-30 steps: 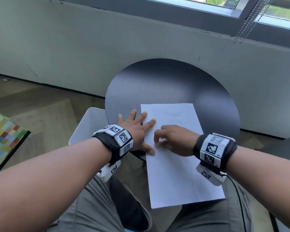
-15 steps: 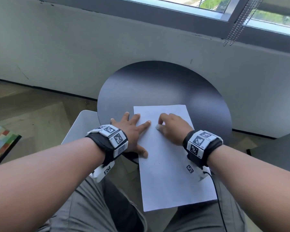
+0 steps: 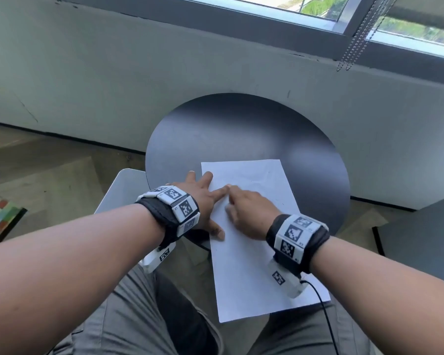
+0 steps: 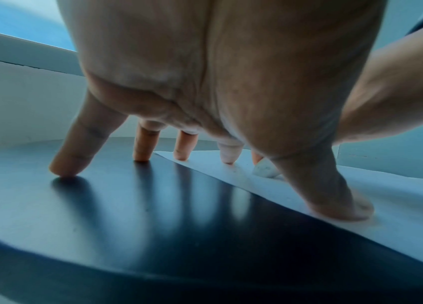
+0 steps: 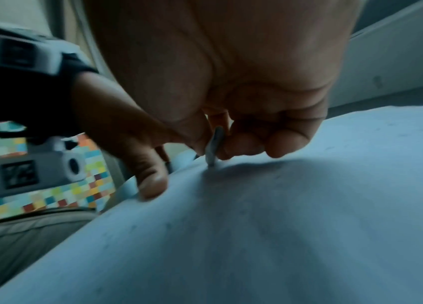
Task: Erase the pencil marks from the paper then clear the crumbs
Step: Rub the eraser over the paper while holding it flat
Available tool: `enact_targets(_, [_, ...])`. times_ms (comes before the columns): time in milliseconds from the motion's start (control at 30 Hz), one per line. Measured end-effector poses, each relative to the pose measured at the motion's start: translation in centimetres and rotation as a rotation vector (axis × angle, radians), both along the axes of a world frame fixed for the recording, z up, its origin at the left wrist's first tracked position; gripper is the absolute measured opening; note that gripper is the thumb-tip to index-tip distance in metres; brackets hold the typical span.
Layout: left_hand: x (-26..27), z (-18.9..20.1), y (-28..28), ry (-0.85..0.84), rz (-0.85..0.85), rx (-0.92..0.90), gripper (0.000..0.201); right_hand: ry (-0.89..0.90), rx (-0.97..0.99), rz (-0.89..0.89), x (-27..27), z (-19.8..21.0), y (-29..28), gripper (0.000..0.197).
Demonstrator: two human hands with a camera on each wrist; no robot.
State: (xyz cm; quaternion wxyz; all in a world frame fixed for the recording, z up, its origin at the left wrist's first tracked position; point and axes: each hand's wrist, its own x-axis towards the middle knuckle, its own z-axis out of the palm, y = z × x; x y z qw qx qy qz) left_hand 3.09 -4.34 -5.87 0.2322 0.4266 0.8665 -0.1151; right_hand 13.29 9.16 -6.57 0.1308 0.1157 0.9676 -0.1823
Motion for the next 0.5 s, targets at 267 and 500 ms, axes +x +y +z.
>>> enact_targets(267, [0.0,0.2,0.1,-0.011,-0.010,-0.005,0.120,0.008,0.041,-0.129,-1.4,0.5,0.4,0.017])
enact_targets(500, [0.1,0.4,0.3,-0.016,-0.017,-0.032,0.123,-0.033,0.080,-0.239,-2.0,0.9,3.2,0.021])
